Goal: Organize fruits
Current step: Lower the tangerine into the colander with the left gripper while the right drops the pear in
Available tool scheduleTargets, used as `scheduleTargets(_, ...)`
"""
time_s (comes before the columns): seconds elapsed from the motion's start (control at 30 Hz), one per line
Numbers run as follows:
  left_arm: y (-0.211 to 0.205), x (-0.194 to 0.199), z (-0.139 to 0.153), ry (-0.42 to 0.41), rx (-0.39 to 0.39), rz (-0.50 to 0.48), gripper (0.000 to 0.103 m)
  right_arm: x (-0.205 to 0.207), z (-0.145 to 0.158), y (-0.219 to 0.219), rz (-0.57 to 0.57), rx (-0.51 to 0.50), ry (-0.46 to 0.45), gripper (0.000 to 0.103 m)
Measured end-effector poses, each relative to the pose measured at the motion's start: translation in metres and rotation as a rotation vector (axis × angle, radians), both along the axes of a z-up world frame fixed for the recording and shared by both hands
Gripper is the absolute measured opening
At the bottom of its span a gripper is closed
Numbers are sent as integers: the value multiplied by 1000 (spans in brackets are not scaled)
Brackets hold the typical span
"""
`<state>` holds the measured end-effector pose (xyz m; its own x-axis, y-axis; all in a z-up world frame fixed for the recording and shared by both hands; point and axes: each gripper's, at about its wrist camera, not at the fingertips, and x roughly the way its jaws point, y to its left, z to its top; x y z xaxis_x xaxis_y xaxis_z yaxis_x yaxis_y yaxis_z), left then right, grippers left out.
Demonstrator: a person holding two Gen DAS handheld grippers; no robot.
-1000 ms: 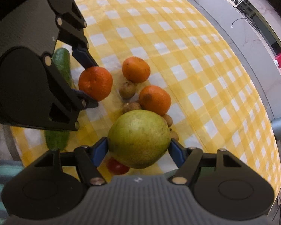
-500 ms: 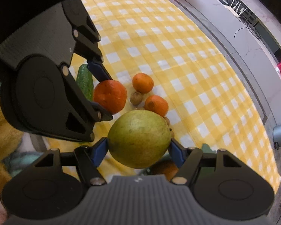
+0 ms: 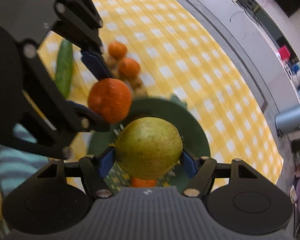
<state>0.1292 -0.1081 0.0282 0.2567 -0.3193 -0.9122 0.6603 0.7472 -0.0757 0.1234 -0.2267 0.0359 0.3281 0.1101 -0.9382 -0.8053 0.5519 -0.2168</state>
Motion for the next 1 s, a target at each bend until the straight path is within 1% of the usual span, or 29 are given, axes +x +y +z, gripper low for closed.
scheduleTargets(0.23,-22,7,-30,89,-9,-56,51,15,-31,-29,-42,-32,28,67)
scheduleTargets(0.4,-29,7,-45,108,10,-77,51,26,-47,-36,-49,-31,35,67)
scheduleTargets(0.77,-37,13,-74,146,26,-70,51,43,-75,-36,-63,-25,49,67)
scheduleTargets(1.0,-37,18,-84,145,34,-50,52,48,-82,-34,-75,-24,53,67)
